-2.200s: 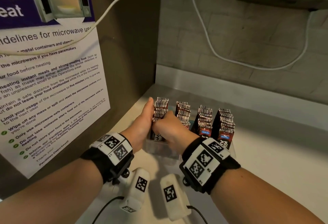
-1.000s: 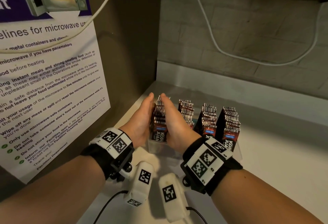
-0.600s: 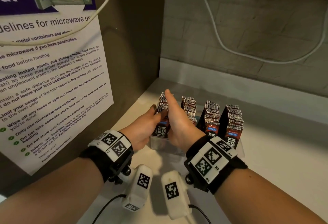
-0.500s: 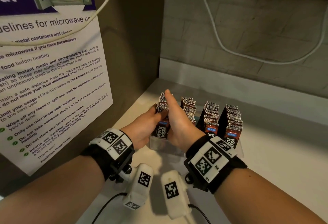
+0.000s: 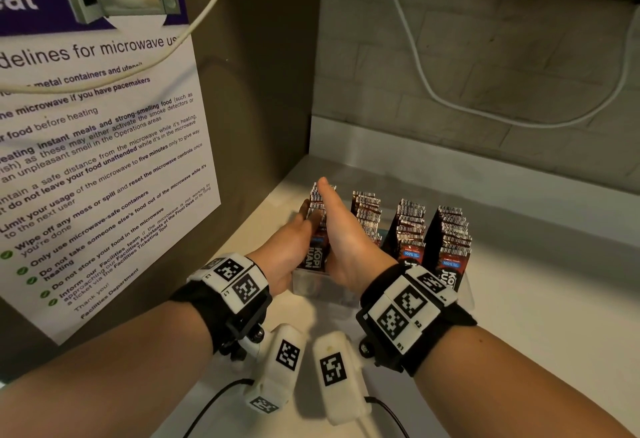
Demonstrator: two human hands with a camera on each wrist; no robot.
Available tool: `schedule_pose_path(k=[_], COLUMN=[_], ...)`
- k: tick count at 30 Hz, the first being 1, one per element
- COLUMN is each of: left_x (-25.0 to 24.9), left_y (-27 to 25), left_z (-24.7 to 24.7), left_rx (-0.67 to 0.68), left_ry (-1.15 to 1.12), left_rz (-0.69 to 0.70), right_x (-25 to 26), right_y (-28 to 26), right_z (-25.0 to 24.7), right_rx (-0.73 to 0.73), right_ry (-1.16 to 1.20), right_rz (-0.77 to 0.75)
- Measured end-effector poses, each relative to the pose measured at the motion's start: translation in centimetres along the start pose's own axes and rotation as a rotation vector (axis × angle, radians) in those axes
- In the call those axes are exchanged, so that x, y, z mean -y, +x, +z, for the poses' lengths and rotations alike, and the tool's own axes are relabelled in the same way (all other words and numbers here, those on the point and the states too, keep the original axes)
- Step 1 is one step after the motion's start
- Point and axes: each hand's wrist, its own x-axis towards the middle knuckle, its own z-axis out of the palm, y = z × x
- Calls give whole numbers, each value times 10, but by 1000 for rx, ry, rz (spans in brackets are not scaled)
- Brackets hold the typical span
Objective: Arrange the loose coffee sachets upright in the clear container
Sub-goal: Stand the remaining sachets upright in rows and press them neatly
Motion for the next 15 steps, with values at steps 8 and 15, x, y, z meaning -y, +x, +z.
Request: schedule_pose_path(k=[8, 15], left_x=[-9, -14], left_y=[-8, -7], left_z=[3, 2], left_rx=[-18, -73], left_ry=[-55, -72], left_rz=[-28, -68], right_x=[-1, 2], right_y=[-7, -12], right_z=[-6, -5], right_rx=[17, 25], right_ry=[97, 110], right_rz=[16, 30])
